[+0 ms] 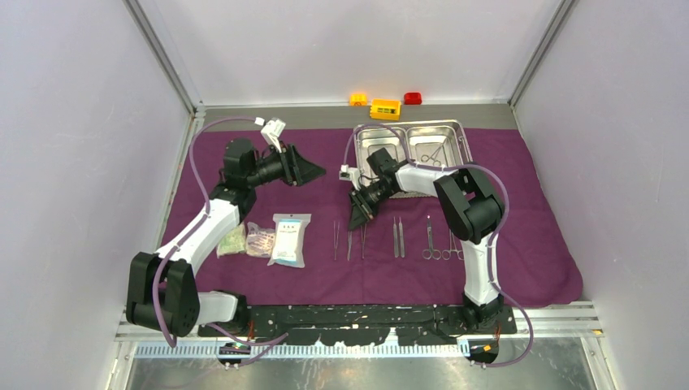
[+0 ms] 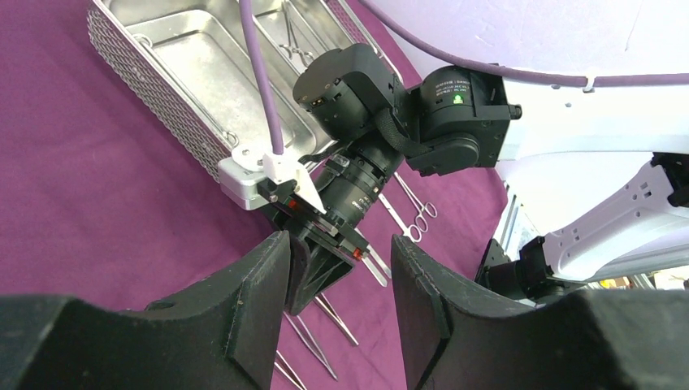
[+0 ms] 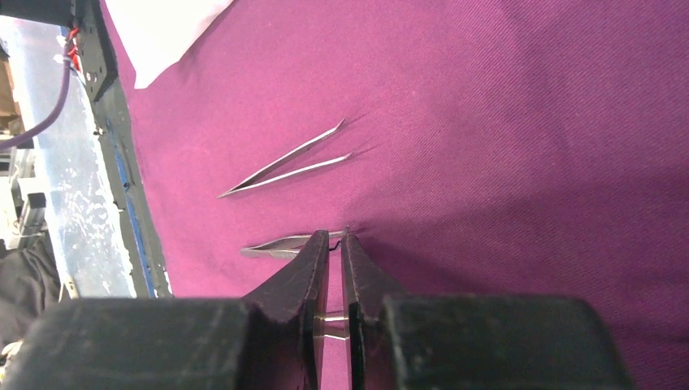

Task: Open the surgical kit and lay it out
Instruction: Adjust the medical item in the surgical kit.

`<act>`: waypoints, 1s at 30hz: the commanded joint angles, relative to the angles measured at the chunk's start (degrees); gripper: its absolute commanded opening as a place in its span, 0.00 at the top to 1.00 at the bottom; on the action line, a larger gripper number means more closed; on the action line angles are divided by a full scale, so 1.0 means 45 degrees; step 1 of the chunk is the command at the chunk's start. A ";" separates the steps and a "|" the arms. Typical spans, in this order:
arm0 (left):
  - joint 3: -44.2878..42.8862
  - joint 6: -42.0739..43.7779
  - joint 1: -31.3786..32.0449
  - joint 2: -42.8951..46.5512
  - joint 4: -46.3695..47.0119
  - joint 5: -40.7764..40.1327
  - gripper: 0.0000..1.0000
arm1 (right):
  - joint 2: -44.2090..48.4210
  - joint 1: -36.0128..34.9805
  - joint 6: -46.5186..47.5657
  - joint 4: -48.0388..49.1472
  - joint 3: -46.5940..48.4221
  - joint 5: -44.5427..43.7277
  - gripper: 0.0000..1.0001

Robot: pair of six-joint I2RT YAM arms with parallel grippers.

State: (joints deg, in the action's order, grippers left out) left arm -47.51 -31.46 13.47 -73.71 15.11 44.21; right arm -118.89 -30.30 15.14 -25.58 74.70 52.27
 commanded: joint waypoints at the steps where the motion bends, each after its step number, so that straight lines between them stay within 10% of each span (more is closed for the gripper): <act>1: 0.0029 -0.0131 -0.0065 0.0150 0.0713 0.0294 0.49 | -0.0025 0.0301 0.0636 -0.0410 0.0363 -0.0552 0.83; 30: 0.0108 -0.0143 -0.0065 0.0054 0.0880 0.0333 0.49 | -0.0747 0.0300 0.1229 -0.1413 0.1432 -0.0836 0.79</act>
State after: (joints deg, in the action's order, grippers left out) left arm -47.35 -32.38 13.47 -73.71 16.08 44.64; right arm -120.99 -29.50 19.64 -31.57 79.13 50.13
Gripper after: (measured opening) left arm 0.509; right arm 0.204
